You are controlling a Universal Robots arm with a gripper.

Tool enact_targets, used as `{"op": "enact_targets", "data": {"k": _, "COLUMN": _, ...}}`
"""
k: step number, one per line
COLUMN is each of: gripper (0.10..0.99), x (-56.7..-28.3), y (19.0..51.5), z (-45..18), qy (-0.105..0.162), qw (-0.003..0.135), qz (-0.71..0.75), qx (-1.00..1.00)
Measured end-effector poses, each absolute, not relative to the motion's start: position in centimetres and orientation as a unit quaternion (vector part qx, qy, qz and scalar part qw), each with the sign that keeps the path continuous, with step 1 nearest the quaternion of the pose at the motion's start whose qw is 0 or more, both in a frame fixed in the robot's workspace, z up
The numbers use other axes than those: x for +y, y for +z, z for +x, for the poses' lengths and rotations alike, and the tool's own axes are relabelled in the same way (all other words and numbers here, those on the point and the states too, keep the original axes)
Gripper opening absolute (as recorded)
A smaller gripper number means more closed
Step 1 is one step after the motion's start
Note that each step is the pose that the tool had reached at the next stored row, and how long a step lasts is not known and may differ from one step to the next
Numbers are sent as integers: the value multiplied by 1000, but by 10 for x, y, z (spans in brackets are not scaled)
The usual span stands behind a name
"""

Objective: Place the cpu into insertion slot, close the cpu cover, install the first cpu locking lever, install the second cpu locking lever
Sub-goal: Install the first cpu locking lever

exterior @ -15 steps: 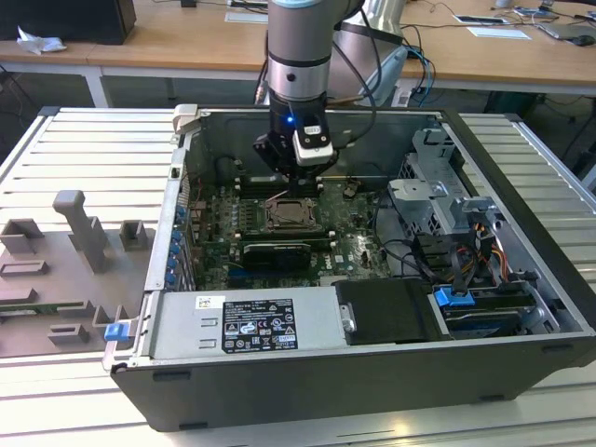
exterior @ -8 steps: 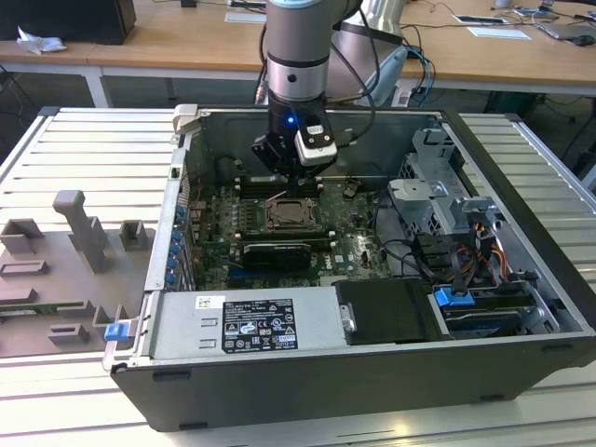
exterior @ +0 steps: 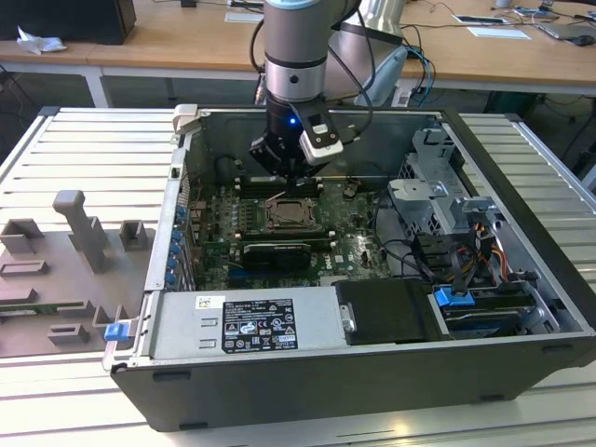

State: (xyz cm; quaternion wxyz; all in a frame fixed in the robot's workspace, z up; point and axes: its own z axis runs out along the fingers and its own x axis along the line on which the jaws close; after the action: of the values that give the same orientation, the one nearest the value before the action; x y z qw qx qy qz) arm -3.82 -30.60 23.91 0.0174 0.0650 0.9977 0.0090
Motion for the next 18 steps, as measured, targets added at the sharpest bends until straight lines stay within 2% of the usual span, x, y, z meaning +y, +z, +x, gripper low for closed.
{"op": "enact_targets", "data": {"k": 18, "gripper": 106, "x": -306, "y": 238, "z": -44, "qy": 11, "qw": 16, "qz": -45, "qx": 999}}
